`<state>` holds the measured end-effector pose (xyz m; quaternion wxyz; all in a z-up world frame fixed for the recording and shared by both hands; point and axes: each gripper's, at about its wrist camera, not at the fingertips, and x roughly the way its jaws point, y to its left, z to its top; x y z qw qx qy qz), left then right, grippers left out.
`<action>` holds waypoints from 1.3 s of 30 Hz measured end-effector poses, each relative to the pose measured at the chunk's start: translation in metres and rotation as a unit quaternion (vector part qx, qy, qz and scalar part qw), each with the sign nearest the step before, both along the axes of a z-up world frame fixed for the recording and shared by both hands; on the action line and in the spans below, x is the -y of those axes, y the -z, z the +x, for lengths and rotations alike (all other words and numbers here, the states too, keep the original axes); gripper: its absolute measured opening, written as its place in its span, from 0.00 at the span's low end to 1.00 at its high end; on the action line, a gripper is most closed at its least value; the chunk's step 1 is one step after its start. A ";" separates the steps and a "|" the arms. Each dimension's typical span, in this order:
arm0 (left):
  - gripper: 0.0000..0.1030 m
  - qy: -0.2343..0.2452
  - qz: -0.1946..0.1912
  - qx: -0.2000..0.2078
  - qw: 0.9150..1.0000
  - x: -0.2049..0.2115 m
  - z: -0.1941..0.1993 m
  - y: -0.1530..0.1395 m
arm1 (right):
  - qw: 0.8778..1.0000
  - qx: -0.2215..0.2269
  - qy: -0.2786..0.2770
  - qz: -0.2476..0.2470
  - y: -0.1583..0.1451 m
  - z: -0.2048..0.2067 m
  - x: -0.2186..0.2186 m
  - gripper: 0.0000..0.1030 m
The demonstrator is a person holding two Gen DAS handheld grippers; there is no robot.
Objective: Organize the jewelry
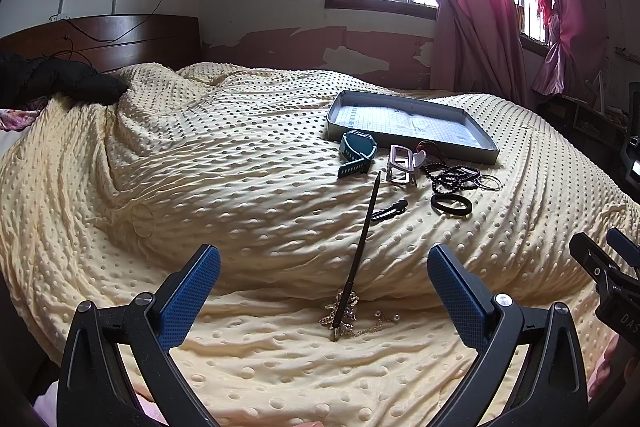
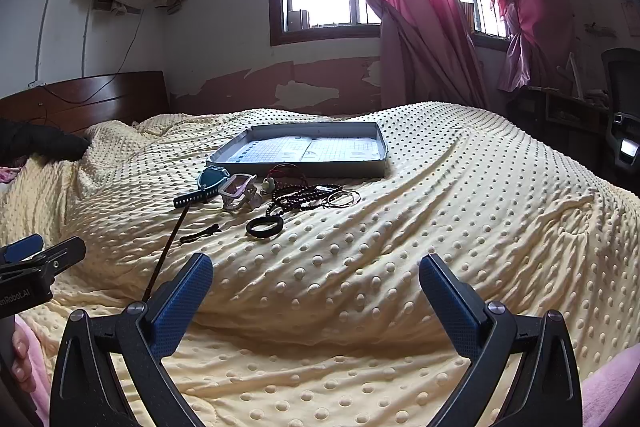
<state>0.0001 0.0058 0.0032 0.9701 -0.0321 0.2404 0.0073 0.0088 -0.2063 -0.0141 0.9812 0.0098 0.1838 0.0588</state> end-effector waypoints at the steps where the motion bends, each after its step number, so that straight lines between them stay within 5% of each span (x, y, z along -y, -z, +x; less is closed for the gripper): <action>1: 0.99 0.000 0.000 0.000 1.000 0.000 0.000 0.000 | 1.000 0.000 0.000 0.000 0.000 0.000 0.000 1.00; 16: 0.98 0.002 -0.004 -0.003 1.000 -0.002 0.001 0.002 | 1.000 -0.011 0.013 0.001 -0.001 0.002 0.002 1.00; 27: 0.97 0.060 -0.020 -0.060 0.996 -0.010 0.041 0.000 | 0.993 -0.099 -0.057 0.029 -0.022 0.056 0.025 1.00; 29: 0.92 0.079 -0.030 -0.080 0.993 -0.014 0.052 0.003 | 0.988 -0.115 -0.098 0.039 -0.027 0.071 0.028 1.00; 34: 0.54 0.116 -0.049 -0.146 0.981 -0.014 0.078 0.019 | 0.974 -0.152 -0.167 -0.004 -0.026 0.108 0.011 1.00; 39: 0.28 0.146 -0.048 -0.202 0.967 -0.005 0.100 0.036 | 0.960 -0.166 -0.220 -0.046 -0.014 0.139 -0.009 0.92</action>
